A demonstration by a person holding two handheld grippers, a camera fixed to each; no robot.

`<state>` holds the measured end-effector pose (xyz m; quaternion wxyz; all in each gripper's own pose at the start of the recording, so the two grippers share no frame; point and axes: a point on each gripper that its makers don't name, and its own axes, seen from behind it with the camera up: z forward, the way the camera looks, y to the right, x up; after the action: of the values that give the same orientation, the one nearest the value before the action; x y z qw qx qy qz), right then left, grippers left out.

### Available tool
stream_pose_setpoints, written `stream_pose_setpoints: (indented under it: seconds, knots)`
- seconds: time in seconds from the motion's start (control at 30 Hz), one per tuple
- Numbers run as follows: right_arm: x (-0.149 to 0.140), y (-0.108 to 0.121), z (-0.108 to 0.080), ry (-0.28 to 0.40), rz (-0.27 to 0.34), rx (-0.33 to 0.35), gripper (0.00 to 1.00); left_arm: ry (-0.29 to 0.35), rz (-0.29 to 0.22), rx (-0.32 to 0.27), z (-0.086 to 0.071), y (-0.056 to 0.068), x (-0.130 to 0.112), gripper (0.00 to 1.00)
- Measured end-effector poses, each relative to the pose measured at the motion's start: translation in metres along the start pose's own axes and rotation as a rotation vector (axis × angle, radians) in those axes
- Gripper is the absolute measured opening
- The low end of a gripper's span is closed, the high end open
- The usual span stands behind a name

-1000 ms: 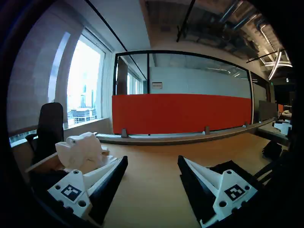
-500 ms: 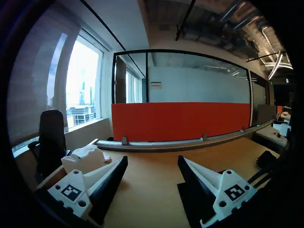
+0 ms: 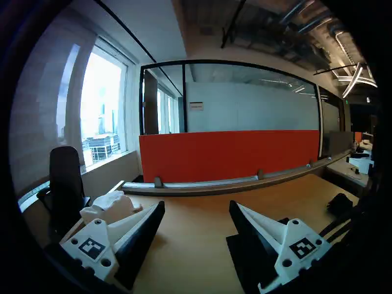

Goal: Fold towel

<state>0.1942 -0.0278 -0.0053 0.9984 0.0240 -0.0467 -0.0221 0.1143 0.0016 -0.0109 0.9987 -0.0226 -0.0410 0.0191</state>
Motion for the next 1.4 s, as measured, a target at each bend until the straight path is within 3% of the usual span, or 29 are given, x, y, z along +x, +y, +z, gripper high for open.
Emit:
stream_pose_setpoints:
  seconds: [0.23,0.6,0.97,1.4]
  knots:
    - [-0.005,-0.012,-0.002,-0.061,-0.05,0.079,0.98,-0.074,0.004,-0.051,-0.002,0.009,-0.011,0.98]
    - [-0.029,-0.039,-0.006,-0.201,-0.144,0.258,0.98,-0.181,0.024,-0.218,-0.005,0.043,-0.03,0.98]
    - [-0.053,-0.06,-0.017,-0.304,-0.201,0.393,0.98,-0.25,0.077,-0.338,-0.009,0.067,-0.05,0.98]
    - [-0.085,-0.075,-0.025,-0.379,-0.228,0.472,0.99,-0.312,0.11,-0.42,-0.015,0.086,-0.083,0.98]
